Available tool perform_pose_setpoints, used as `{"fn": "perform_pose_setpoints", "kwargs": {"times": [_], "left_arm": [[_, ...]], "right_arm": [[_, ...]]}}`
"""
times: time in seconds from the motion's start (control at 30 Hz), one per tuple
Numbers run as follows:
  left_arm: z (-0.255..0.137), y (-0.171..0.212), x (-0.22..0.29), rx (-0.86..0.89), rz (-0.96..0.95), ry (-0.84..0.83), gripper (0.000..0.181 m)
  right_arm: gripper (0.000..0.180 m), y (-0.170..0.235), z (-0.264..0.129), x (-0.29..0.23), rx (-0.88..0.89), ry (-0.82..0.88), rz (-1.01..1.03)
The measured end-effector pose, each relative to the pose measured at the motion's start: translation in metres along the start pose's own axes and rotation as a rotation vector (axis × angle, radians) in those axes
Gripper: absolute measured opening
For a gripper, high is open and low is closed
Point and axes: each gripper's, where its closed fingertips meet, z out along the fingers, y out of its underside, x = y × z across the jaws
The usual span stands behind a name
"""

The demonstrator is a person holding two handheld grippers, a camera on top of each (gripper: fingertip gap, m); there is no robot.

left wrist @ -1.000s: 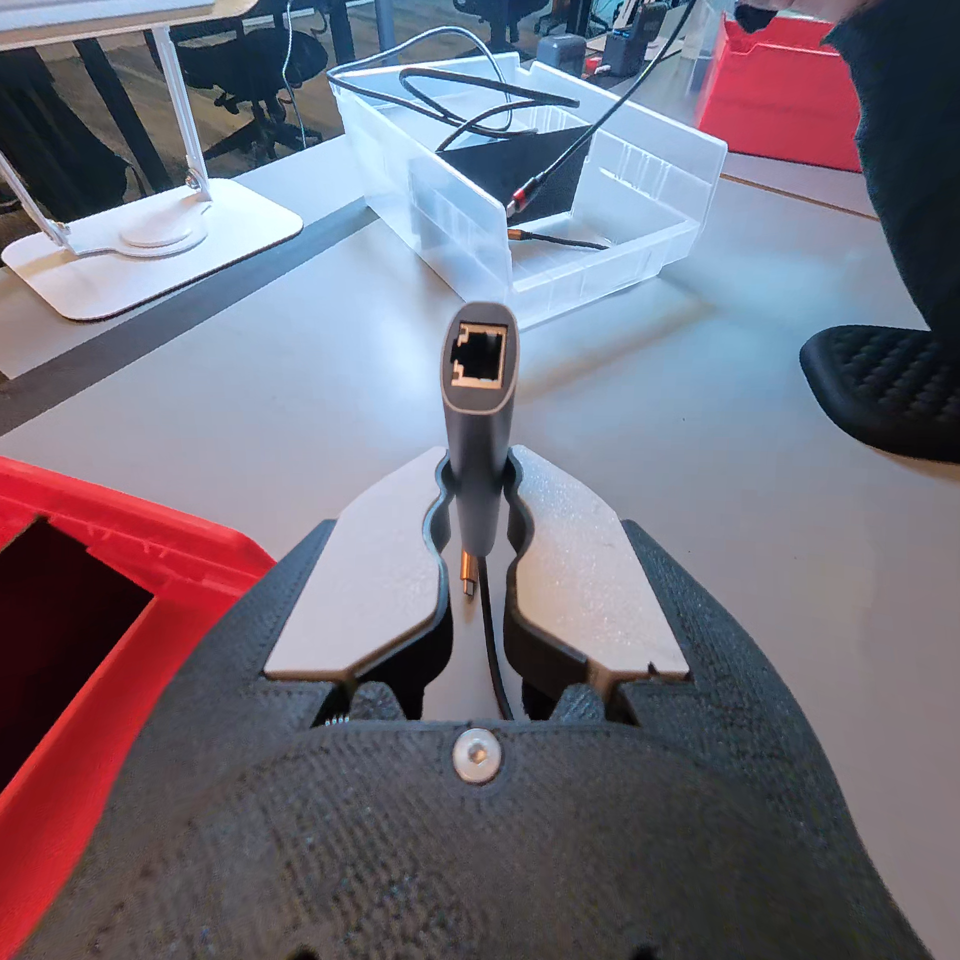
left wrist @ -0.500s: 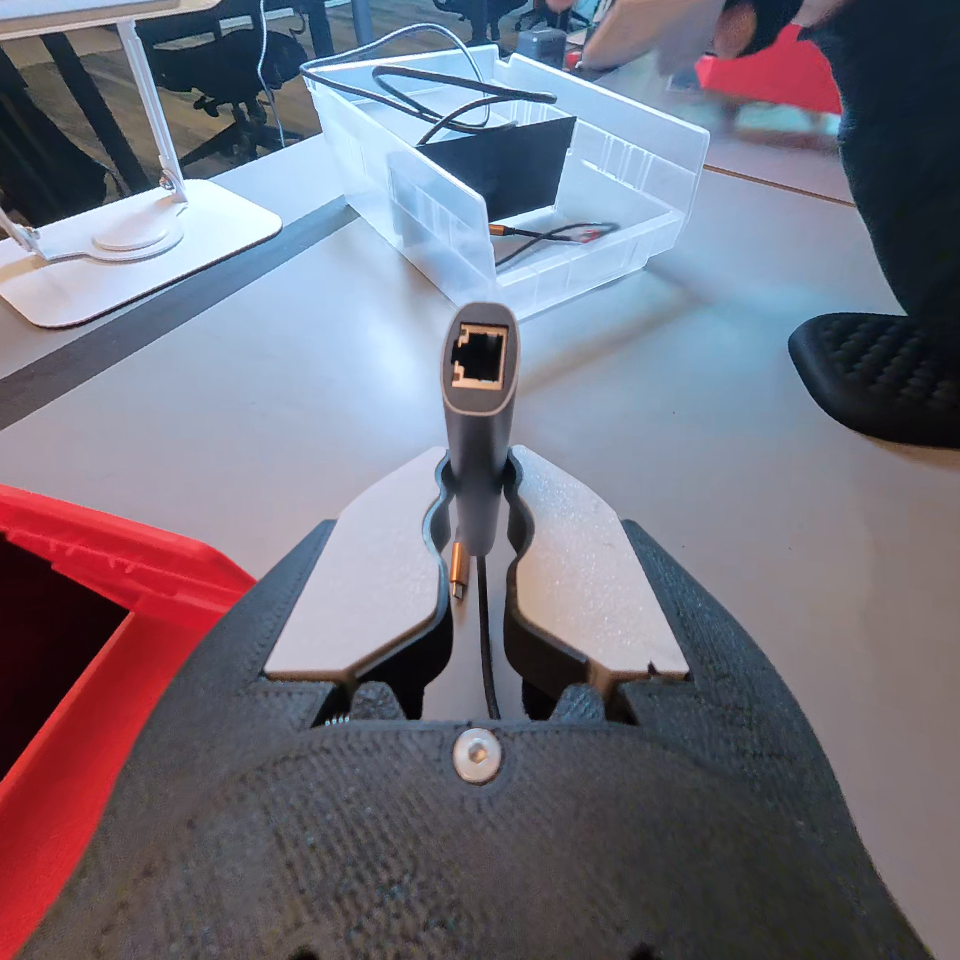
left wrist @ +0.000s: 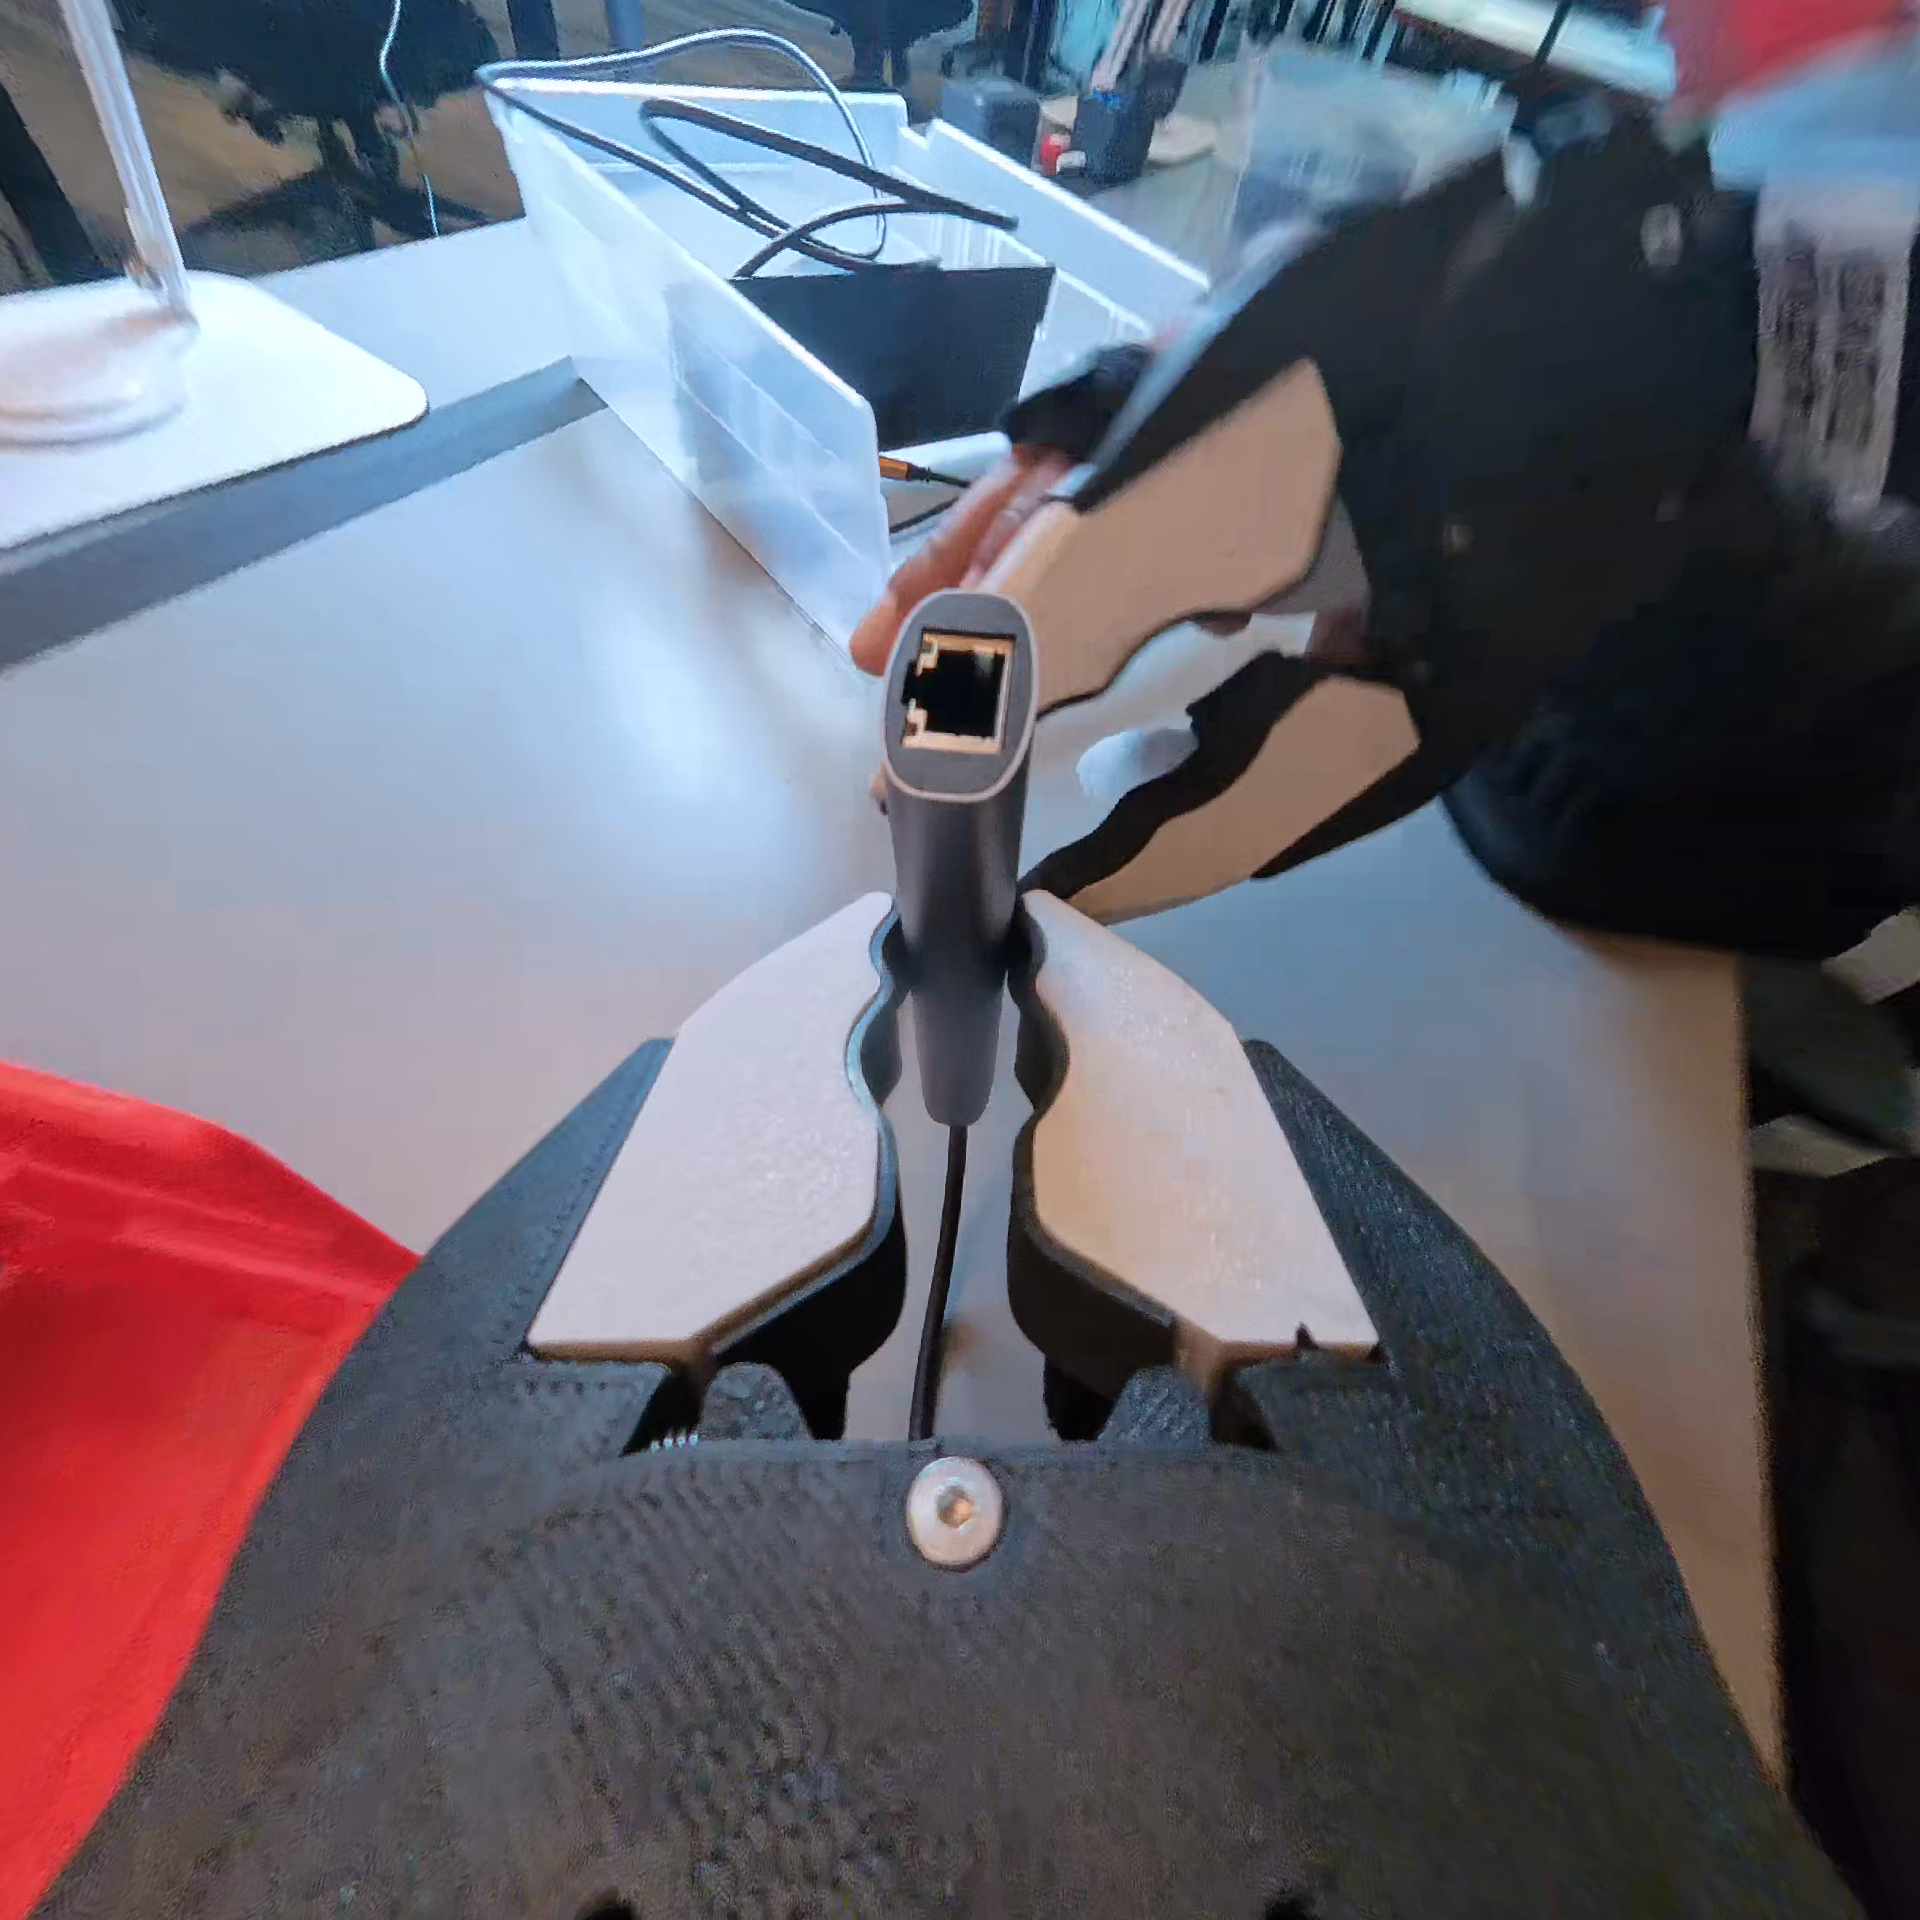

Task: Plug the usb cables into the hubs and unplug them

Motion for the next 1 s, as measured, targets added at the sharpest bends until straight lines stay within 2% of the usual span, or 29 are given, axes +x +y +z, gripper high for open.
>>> {"fn": "perform_pose_setpoints", "kwargs": {"times": [0.03, 0.13, 0.23, 0.43, 0.5, 0.53, 0.57, 0.63, 1.0], "left_arm": [[-0.002, -0.001, -0.003, 0.019, -0.068, 0.023, 0.017], [-0.006, -0.003, -0.009, 0.058, -0.235, 0.088, 0.017], [-0.006, 0.000, -0.014, 0.053, -0.314, 0.105, 0.017], [-0.005, -0.002, -0.011, 0.077, -0.277, 0.122, 0.018], [-0.004, -0.005, -0.001, 0.089, -0.235, 0.172, 0.040], [-0.001, -0.002, 0.002, 0.071, -0.216, 0.174, 0.044], [0.002, 0.001, 0.002, 0.059, -0.197, 0.162, 0.041], [0.004, 0.001, -0.004, 0.067, -0.158, 0.106, 0.019], [0.003, -0.001, -0.011, 0.043, -0.247, 0.079, 0.018]], "right_arm": [[0.033, -0.001, 0.001, 0.003, -0.010, 0.049, -0.064], [0.029, 0.000, 0.009, 0.008, -0.057, 0.178, -0.221], [0.021, 0.000, 0.017, 0.008, -0.085, 0.248, -0.303], [0.017, 0.000, 0.019, 0.005, -0.067, 0.241, -0.295], [0.017, 0.001, 0.016, 0.009, -0.045, 0.250, -0.264], [0.017, 0.000, 0.014, 0.011, -0.034, 0.258, -0.259], [0.017, -0.001, 0.013, 0.011, -0.024, 0.259, -0.252], [0.017, -0.002, 0.013, 0.011, -0.017, 0.261, -0.250], [0.017, 0.002, 0.018, 0.017, -0.027, 0.240, -0.179]]}}
